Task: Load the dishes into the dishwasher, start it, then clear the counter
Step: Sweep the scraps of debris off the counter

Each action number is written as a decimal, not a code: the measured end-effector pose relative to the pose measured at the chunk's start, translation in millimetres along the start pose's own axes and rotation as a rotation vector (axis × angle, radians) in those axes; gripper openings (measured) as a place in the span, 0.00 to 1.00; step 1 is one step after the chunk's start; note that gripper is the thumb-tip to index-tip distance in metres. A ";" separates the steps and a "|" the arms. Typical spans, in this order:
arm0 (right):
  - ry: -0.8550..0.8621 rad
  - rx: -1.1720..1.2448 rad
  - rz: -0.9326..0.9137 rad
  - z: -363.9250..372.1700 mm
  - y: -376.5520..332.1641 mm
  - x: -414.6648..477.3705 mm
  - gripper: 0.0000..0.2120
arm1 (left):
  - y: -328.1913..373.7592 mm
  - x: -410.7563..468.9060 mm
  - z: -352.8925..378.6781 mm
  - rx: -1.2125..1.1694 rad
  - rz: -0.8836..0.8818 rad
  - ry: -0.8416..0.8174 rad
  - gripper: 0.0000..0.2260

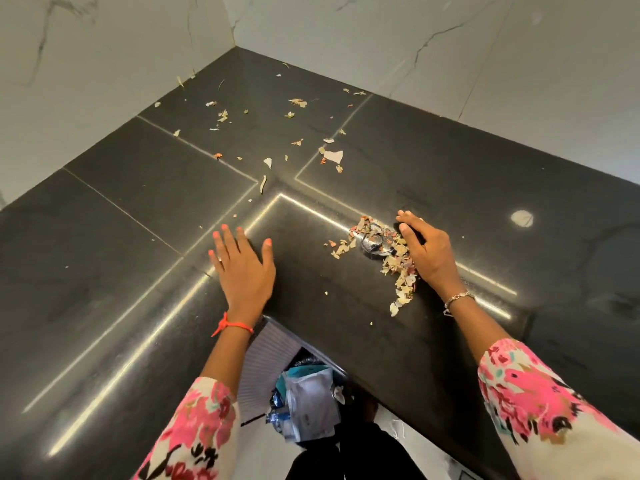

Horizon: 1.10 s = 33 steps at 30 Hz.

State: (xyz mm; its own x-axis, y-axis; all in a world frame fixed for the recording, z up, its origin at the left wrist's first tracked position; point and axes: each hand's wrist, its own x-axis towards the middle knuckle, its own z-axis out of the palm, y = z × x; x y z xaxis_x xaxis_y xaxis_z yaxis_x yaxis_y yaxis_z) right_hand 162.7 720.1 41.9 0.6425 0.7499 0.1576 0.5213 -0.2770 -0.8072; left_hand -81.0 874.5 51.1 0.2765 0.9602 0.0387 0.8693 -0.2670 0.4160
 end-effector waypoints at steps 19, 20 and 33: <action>-0.263 -0.301 -0.036 3.1 -7.0 -1.4 0.23 | 52.5 -39.2 22.4 -0.289 0.345 -0.200 0.21; -0.335 -0.272 -0.054 4.9 -9.3 -3.6 0.24 | 42.5 -32.7 22.0 -0.242 0.331 -0.196 0.21; -0.703 -0.245 -0.295 35.3 -46.9 9.3 0.20 | 30.4 -26.5 29.2 -0.156 0.393 -0.159 0.20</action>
State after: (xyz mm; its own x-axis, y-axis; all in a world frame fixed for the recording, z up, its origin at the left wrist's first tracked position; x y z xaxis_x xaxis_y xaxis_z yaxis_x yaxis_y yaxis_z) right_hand 124.4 761.3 61.1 -0.0030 0.9933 -0.1158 0.7754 -0.0708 -0.6274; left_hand -49.9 838.6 36.3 0.6431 0.7609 0.0862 0.6170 -0.5816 0.5302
